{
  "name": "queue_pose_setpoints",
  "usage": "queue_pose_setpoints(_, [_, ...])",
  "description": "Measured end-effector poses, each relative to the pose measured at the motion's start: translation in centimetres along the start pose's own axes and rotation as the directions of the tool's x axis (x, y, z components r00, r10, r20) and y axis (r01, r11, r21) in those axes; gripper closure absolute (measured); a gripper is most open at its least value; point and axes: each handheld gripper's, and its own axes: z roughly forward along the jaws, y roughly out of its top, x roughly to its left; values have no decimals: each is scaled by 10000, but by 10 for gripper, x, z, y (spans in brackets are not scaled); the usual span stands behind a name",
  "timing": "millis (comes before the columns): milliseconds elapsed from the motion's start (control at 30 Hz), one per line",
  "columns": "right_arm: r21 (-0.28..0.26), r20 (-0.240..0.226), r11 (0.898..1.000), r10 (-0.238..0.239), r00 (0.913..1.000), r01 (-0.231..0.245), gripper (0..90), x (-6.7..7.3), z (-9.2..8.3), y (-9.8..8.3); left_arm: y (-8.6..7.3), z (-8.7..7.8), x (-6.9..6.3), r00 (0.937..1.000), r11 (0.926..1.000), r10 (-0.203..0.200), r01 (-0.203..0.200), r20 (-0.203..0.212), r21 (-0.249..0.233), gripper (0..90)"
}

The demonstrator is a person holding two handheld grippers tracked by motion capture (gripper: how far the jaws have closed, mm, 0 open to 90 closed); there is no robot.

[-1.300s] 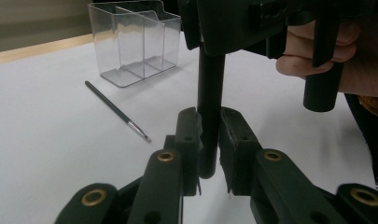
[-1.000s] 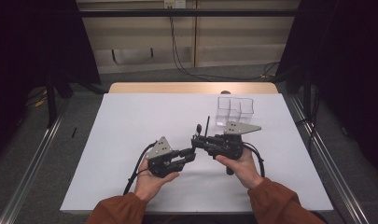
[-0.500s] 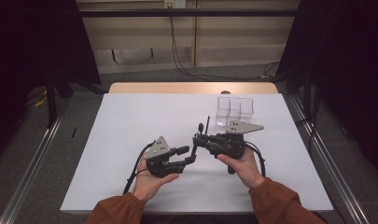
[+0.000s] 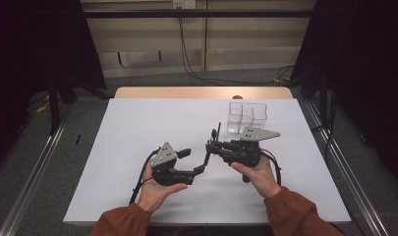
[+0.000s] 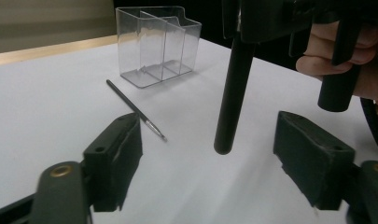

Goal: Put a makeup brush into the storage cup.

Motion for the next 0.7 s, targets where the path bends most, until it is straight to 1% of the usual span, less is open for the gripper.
queue_pose_setpoints(33, [-2,6,10000,-10,10000,10,791,0,0,0,1,-1,0,9999,10000,30,-31,-101,-28,200])
queue_pose_setpoints(67, [-5,6,10000,-26,10000,26,791,0,0,0,1,-3,1,9997,10000,87,-86,-224,45,174])
queue_pose_setpoints(100, [-18,7,10000,-39,10000,39,791,0,0,1,1,-4,2,9995,10000,56,-54,-309,79,154])
queue_pose_setpoints(167, [-25,45,10000,-56,10000,56,791,0,-1,1,1,-4,4,9987,9997,-195,202,-481,147,109])
queue_pose_setpoints(200, [-26,60,10000,-46,10000,46,791,0,-1,1,1,-4,4,9979,9995,-276,286,-589,155,77])
queue_pose_setpoints(233, [-18,71,10000,-53,10000,53,791,0,-1,1,1,-5,6,9978,9994,-281,293,-605,180,67])
queue_pose_setpoints(300, [-9,96,10000,-49,9999,49,791,-1,-2,1,1,-6,7,9977,9999,-52,60,-679,106,52])
queue_pose_setpoints(333, [3,100,10000,-63,9999,63,791,-1,-3,1,1,-7,7,9969,9999,-30,39,-780,106,51])
queue_pose_setpoints(367, [-1,126,10000,-57,9999,57,791,-1,-3,1,1,-7,7,9968,9999,-25,37,-798,139,45])
queue_pose_setpoints(500, [19,153,10000,-33,9999,33,791,-3,-4,1,1,-9,8,9971,9998,52,-39,-760,179,34])
queue_pose_setpoints(567, [25,176,10000,-22,9998,22,791,-4,-5,1,1,-9,8,9972,9999,-48,55,-742,100,34])
queue_pose_setpoints(633, [28,206,10000,-9,9998,9,791,-5,-7,1,2,-11,10,9974,9994,-324,316,-649,-134,34])
queue_pose_setpoints(667, [39,256,10000,-12,9997,11,791,-6,-8,1,2,-13,10,9966,9994,-324,314,-751,-142,35])
queue_pose_setpoints(700, [131,354,9999,-52,9994,47,791,-6,-9,1,2,-15,11,9960,9997,-206,191,-864,-179,35])
